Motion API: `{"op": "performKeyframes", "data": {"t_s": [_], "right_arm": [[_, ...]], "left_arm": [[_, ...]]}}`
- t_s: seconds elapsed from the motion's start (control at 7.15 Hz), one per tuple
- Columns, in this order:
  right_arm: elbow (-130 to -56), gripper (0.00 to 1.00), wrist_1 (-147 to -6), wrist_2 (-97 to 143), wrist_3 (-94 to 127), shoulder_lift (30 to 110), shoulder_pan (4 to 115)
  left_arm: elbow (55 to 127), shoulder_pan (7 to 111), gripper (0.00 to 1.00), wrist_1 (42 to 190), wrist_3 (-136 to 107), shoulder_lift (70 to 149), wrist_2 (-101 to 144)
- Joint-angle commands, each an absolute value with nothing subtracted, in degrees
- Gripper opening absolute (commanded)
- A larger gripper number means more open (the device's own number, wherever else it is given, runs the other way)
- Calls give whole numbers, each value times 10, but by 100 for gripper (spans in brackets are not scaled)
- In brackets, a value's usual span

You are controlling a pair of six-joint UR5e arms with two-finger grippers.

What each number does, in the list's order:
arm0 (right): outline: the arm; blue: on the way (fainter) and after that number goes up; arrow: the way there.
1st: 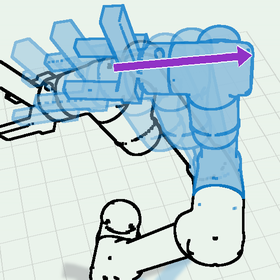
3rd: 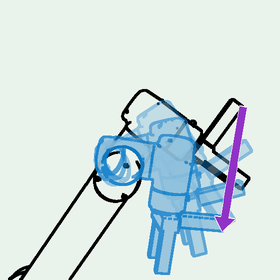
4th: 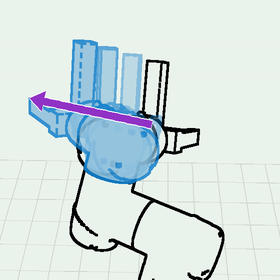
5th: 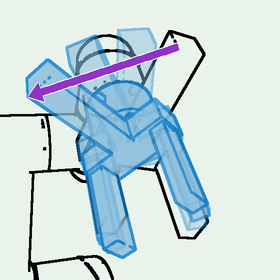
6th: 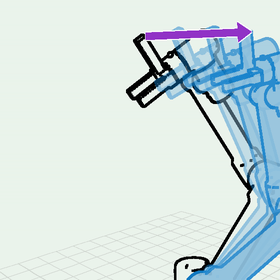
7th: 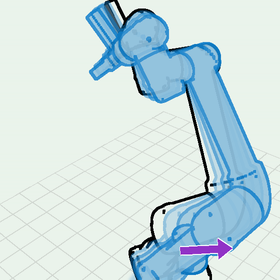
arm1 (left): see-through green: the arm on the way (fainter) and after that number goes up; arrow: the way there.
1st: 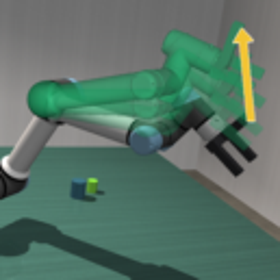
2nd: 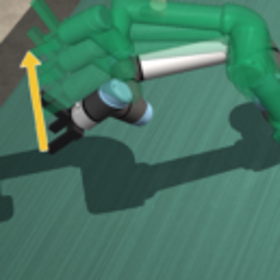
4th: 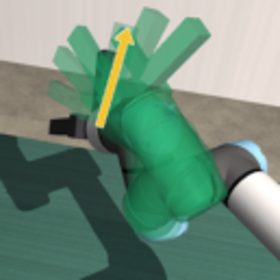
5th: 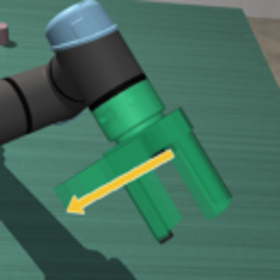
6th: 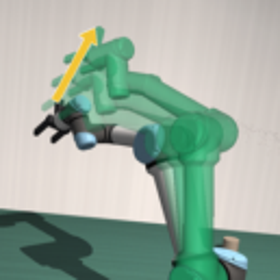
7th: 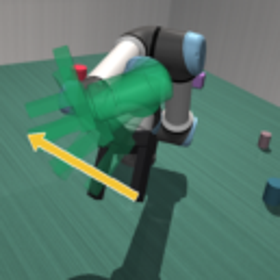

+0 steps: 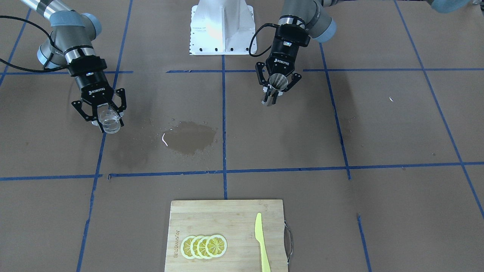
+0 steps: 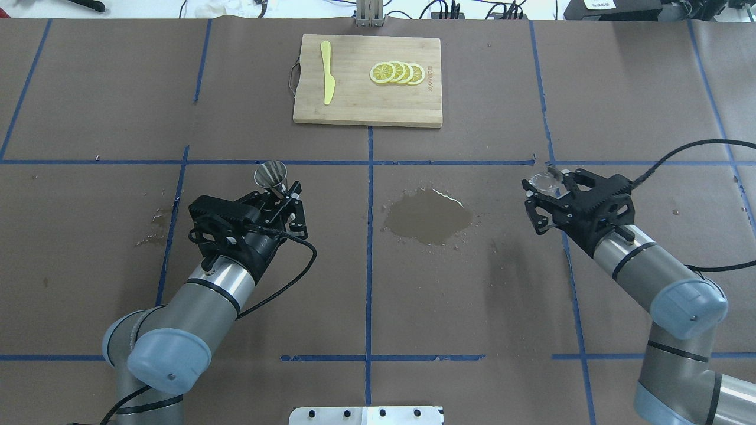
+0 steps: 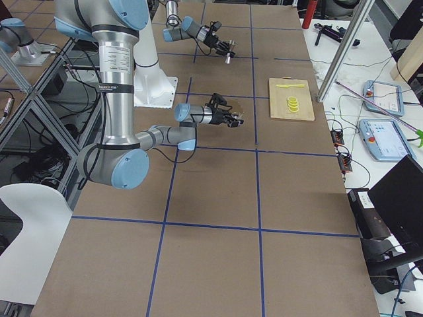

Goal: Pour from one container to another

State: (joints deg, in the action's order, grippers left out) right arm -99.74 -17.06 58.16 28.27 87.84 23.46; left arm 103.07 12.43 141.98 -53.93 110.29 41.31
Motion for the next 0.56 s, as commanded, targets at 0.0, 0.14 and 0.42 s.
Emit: {"op": "performKeyframes", "data": {"t_s": [0.0, 0.14, 0.42], "right_arm": [[-1066, 0, -289, 641, 262, 817, 241], [-1113, 0, -361, 672, 262, 807, 249], [-1136, 0, -432, 670, 243, 781, 247]], "left_arm": [[1015, 122, 0, 1419, -530, 1120, 430], [1001, 122, 0, 1419, -530, 1121, 437], [970, 123, 0, 1419, -492, 1155, 452]]}}
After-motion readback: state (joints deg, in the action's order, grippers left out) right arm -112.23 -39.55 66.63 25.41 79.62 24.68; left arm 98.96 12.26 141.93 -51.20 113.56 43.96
